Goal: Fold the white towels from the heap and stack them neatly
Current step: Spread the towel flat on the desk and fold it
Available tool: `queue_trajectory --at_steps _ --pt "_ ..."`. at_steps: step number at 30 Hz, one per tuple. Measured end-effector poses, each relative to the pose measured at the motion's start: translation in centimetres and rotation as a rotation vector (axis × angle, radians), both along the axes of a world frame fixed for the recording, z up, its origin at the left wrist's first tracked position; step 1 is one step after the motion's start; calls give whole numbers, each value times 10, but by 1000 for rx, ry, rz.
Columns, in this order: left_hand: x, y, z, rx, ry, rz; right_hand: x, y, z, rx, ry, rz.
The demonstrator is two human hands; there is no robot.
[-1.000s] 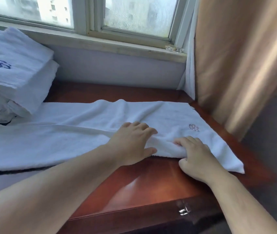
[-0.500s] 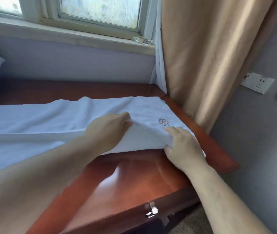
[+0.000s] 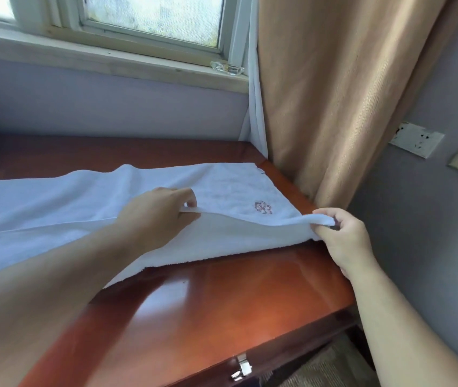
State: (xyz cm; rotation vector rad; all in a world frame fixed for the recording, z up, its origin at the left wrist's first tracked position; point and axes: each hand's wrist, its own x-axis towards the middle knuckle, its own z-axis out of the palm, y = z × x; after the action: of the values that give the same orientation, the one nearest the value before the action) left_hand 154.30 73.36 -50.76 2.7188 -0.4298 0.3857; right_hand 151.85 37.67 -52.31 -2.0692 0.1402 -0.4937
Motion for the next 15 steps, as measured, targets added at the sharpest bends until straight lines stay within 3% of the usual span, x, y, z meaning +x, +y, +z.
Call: queue_trajectory --at_steps 6,9,13,15 --pt "21 0 -1 -94 78 23 44 -2 6 212 19 -41" --pt "32 -1 4 -80 80 14 72 5 14 195 73 -83" --pt "44 6 10 -1 98 48 103 6 17 -312 222 -144" --pt "44 14 4 109 141 96 111 5 15 -458 289 -188"
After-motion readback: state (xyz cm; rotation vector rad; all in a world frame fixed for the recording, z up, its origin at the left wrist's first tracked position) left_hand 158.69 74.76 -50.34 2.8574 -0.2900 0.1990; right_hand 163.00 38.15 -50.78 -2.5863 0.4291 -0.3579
